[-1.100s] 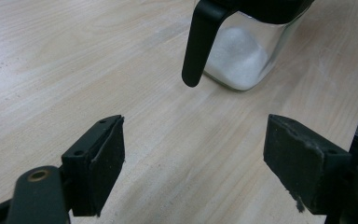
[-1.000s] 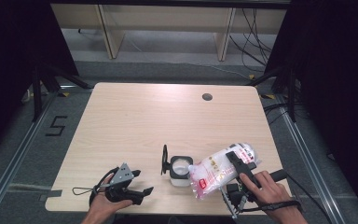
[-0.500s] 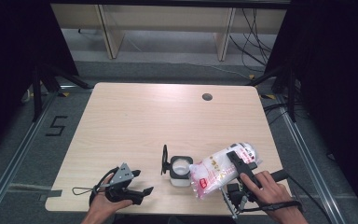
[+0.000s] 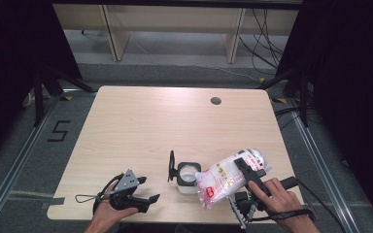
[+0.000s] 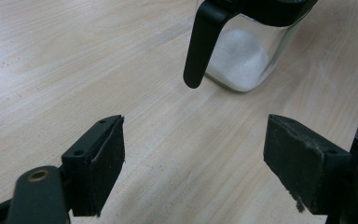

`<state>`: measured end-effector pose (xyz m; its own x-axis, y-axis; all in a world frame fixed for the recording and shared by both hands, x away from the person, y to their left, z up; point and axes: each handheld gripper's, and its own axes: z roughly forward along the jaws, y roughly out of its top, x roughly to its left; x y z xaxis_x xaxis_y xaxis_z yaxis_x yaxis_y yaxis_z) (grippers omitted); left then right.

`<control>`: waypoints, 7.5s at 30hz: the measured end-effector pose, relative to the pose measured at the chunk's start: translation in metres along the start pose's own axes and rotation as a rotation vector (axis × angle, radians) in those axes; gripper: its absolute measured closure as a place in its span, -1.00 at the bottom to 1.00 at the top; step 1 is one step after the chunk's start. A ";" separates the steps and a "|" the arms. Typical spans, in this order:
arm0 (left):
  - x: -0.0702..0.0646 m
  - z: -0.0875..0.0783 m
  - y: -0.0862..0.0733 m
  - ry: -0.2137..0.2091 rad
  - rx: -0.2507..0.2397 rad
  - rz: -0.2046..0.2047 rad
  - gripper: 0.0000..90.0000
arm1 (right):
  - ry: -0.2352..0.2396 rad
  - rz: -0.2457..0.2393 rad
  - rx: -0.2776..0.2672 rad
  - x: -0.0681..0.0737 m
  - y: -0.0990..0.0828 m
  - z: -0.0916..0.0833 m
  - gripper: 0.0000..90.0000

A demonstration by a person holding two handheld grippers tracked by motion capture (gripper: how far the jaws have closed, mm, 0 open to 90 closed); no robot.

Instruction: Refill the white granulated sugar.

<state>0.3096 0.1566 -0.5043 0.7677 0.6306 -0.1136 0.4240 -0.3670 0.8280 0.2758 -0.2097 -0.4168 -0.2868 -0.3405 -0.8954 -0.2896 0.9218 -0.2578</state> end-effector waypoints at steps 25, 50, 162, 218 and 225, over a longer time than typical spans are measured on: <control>0.000 0.000 0.000 0.000 -0.009 -0.028 -0.55 | -0.019 0.044 0.008 0.001 0.000 -0.003 0.00; -0.001 0.000 0.000 0.004 -0.007 -0.028 -0.55 | -0.007 -0.026 0.013 0.000 0.001 0.000 0.00; 0.000 -0.001 0.001 0.005 -0.012 -0.013 -0.55 | -0.006 0.103 -0.048 -0.001 -0.009 -0.003 0.03; 0.000 -0.003 0.001 0.008 -0.010 -0.006 -0.55 | -0.012 0.059 -0.048 -0.004 -0.008 -0.006 0.03; 0.001 -0.002 0.001 0.007 -0.012 -0.006 -0.55 | -0.011 0.072 -0.046 -0.004 -0.009 -0.005 0.03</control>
<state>0.3095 0.1580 -0.5024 0.7616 0.6379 -0.1146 0.4228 -0.3550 0.8338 0.2747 -0.2174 -0.4088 -0.2982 -0.2716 -0.9151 -0.3106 0.9341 -0.1760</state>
